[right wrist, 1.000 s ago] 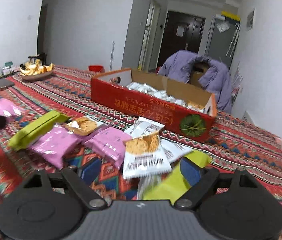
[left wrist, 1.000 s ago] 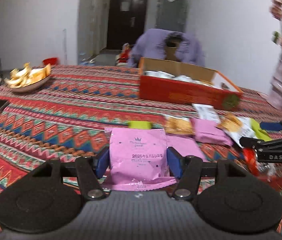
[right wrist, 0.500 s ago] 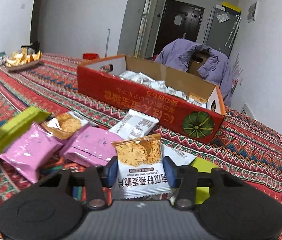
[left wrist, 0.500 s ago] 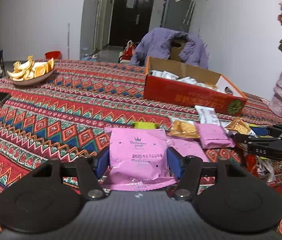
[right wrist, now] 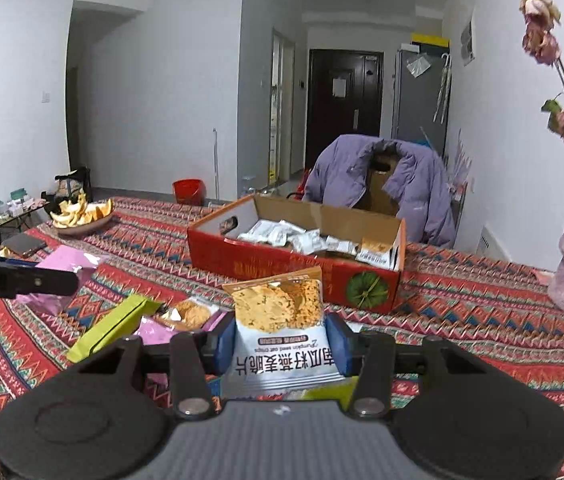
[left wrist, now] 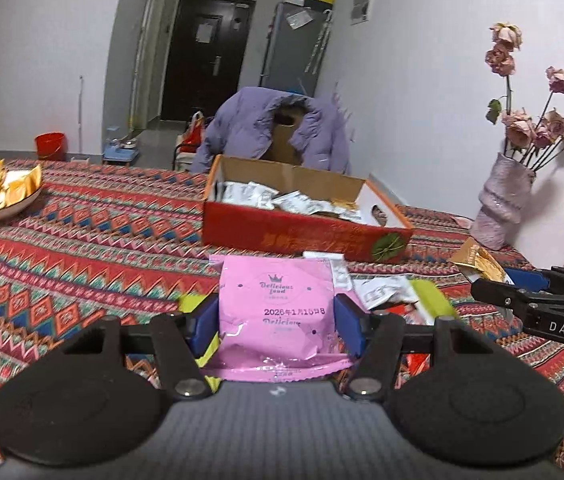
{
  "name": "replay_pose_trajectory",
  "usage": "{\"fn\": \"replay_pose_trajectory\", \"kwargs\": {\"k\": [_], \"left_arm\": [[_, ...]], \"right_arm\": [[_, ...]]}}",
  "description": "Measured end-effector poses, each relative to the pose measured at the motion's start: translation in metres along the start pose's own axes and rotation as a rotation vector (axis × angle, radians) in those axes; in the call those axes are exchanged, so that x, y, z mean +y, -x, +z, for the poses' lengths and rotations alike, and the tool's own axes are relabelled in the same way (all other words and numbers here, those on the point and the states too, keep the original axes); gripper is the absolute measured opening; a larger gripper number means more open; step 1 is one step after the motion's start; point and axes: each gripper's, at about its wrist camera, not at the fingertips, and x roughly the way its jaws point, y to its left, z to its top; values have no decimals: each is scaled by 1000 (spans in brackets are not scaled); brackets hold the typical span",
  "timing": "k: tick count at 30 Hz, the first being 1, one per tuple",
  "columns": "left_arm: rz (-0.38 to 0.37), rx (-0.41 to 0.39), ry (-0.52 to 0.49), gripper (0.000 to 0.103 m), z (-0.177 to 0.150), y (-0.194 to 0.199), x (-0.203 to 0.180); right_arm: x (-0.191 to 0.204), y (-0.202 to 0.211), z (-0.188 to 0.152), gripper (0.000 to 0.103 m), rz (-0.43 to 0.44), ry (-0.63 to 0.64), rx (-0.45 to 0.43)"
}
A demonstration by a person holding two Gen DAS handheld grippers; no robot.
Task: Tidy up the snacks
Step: 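Carry the pink and cookie packets into the box and open both tools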
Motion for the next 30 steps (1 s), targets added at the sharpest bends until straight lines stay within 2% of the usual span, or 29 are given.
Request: {"fn": "replay_pose_trajectory", "kwargs": {"k": [4, 8, 12, 16, 20, 23, 27, 30], "left_arm": [[-26, -15, -11, 62, 29, -12, -3], [-53, -43, -22, 62, 81, -40, -2], [-48, -36, -47, 62, 132, -91, -1], [-14, 14, -26, 62, 172, -160, 5], [17, 91, -22, 62, 184, -224, 8], [56, 132, -42, 62, 179, -259, 11], [50, 169, 0, 62, 168, -282, 28], [62, 183, -9, 62, 159, -291, 37]], "right_arm": [[-6, -1, 15, 47, 34, -33, -29], [-10, -22, 50, 47, 71, -34, -64], [-25, -77, 94, 47, 130, -83, -53], [-39, -153, 126, 47, 166, -151, 17], [-41, -227, 135, 47, 124, -173, 103], [-43, -276, 129, 47, 134, -221, 173], [-43, -324, 116, 49, 133, -283, 235], [-38, -340, 108, 53, 147, -299, 258]]}}
